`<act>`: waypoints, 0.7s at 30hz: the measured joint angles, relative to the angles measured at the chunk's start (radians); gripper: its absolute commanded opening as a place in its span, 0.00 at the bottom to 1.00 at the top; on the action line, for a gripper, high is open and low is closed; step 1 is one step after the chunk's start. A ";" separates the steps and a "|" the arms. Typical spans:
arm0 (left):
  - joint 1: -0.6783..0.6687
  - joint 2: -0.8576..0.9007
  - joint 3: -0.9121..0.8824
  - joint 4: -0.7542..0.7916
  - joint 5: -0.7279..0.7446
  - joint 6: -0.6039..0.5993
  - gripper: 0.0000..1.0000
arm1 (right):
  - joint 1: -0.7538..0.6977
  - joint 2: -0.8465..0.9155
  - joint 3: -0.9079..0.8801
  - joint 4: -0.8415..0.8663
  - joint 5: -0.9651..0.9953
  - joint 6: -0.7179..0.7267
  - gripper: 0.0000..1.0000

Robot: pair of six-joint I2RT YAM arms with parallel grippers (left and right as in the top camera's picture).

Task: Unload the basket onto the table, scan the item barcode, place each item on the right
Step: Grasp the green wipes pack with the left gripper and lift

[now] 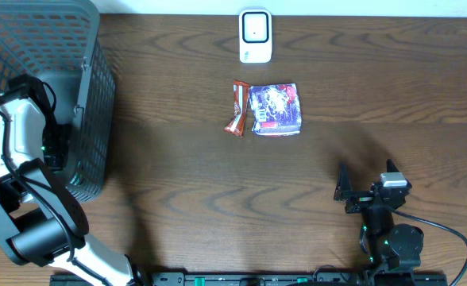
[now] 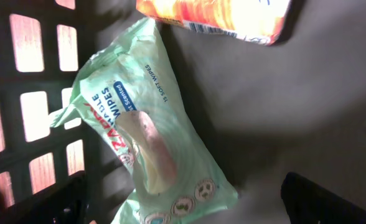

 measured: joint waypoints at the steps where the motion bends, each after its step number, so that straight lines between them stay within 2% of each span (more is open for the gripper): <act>1: 0.000 0.000 -0.014 0.013 0.000 -0.001 0.98 | 0.000 0.000 0.000 0.000 0.000 0.000 0.99; 10: 0.000 0.000 -0.122 0.145 0.000 -0.003 0.98 | 0.000 0.000 0.000 0.000 0.000 0.000 0.99; 11: 0.000 0.000 -0.132 0.165 -0.002 -0.003 0.92 | 0.000 0.000 0.000 0.000 0.000 0.000 0.99; 15: 0.000 0.000 -0.159 0.226 -0.013 0.008 0.56 | 0.000 0.000 0.000 0.000 0.000 0.000 0.99; 17: 0.000 0.000 -0.164 0.250 -0.019 0.029 0.53 | 0.000 0.000 0.000 0.000 0.000 0.000 0.99; 21: 0.000 0.000 -0.165 0.256 -0.024 0.070 0.28 | 0.000 0.000 0.000 0.000 0.000 0.000 0.99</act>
